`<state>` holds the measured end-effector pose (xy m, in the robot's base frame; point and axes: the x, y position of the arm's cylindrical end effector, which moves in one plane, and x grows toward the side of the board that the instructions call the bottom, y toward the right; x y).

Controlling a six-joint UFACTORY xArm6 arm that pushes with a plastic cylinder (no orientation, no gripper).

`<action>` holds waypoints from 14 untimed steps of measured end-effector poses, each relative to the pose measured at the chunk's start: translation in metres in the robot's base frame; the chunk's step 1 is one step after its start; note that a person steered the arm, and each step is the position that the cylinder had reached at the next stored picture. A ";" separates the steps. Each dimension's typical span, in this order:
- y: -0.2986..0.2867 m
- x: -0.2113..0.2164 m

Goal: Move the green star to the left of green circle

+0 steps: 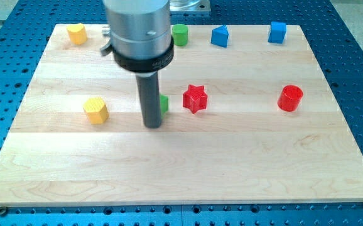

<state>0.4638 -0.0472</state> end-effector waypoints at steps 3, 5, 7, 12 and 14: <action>0.009 -0.089; 0.055 -0.123; 0.042 -0.137; -0.008 -0.143; -0.048 -0.118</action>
<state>0.3459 -0.0950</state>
